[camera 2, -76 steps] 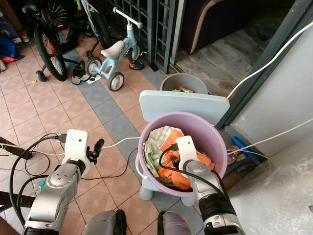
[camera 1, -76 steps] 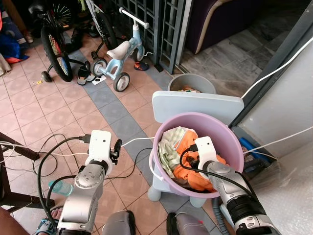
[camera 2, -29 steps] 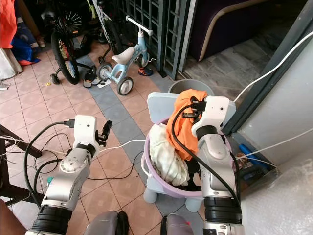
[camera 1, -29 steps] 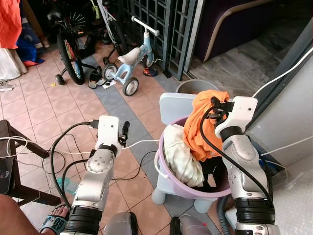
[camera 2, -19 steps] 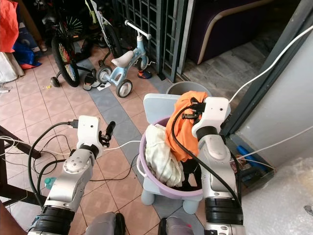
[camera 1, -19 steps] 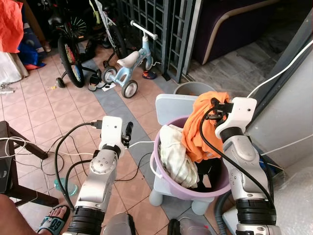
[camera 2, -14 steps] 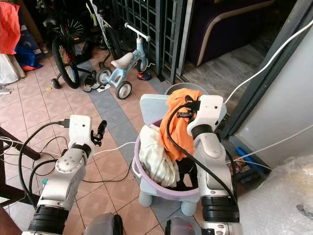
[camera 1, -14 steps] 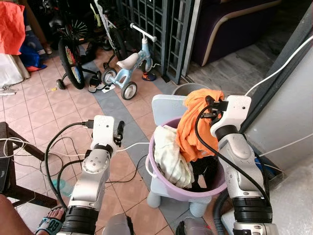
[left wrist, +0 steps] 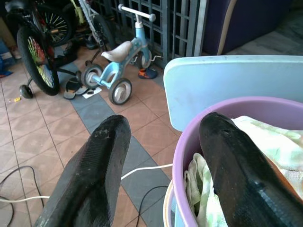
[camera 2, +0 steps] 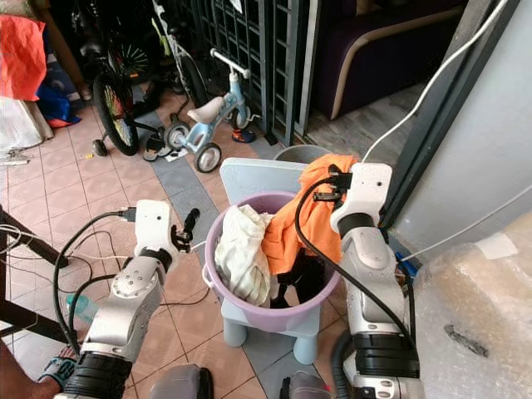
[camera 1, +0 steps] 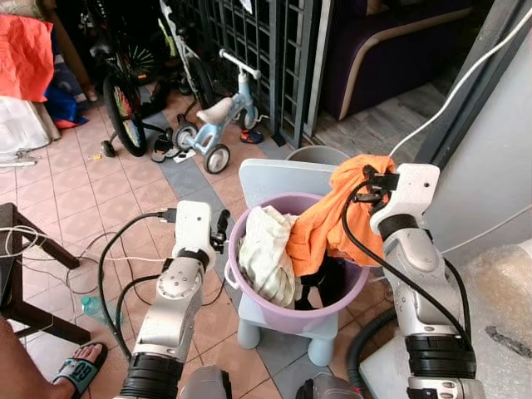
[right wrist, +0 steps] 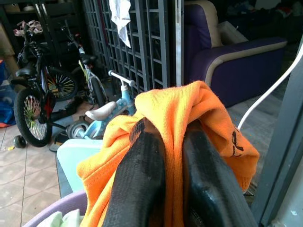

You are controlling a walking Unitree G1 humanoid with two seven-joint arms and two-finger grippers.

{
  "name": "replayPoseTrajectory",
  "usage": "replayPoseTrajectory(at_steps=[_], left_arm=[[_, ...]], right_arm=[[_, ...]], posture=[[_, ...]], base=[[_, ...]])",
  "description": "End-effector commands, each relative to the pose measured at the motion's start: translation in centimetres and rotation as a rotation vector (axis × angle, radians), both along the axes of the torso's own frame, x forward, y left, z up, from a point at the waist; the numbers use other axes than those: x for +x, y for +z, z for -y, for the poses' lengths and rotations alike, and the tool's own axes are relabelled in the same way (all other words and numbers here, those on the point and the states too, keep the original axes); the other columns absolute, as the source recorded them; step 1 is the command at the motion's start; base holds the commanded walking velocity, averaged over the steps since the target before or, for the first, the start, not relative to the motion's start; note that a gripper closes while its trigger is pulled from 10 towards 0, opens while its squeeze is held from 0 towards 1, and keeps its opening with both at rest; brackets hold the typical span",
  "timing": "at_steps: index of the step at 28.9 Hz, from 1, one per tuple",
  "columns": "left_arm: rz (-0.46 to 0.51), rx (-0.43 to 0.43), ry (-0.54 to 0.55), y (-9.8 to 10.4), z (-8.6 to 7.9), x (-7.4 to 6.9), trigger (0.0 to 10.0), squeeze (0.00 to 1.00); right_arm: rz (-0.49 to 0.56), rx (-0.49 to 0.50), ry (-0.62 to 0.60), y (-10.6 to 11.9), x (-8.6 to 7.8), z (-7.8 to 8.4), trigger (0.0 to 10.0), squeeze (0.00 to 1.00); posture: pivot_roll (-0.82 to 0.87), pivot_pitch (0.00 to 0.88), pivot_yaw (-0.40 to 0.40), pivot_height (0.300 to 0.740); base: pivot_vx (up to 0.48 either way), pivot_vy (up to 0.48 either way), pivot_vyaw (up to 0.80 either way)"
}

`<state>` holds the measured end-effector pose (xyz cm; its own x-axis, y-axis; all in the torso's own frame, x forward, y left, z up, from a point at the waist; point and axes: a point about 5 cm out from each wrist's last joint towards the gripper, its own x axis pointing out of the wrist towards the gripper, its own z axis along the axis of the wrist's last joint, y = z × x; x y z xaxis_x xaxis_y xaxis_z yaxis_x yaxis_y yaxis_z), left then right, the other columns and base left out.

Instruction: Clothes washing

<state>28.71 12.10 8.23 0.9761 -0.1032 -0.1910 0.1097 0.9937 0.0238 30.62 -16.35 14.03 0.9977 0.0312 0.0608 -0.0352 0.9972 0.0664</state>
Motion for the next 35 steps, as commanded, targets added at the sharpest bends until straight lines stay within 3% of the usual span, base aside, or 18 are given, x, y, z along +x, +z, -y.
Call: replayPoseTrajectory(at_steps=[1,19,25,35], left_arm=[[0.011,-0.020,0.005,0.23,-0.33,-0.05,10.0,0.00],[0.004,-0.015,-0.004,0.14,-0.20,-0.16,10.0,0.00],[0.017,-0.029,-0.003,0.35,-0.13,0.07,10.0,0.00],[0.031,-0.059,-0.013,0.36,-0.11,-0.18,10.0,0.00]], right_arm=[[0.031,0.006,0.011,0.78,0.18,-0.39,10.0,0.00],[0.028,0.000,0.017,0.60,0.16,-0.60,10.0,0.00],[0.027,0.008,0.014,0.76,0.49,-0.59,10.0,0.00],[0.057,-0.020,-0.016,1.31,0.82,-0.04,10.0,0.00]], posture=[[-0.04,0.047,0.018,0.740],[-0.04,0.051,0.018,0.740],[-0.04,0.053,0.014,0.740],[-0.05,0.044,0.010,0.740]], base=[[0.000,0.000,0.00],[-0.229,0.000,0.00],[0.000,0.000,0.00],[0.000,0.000,-0.74]])
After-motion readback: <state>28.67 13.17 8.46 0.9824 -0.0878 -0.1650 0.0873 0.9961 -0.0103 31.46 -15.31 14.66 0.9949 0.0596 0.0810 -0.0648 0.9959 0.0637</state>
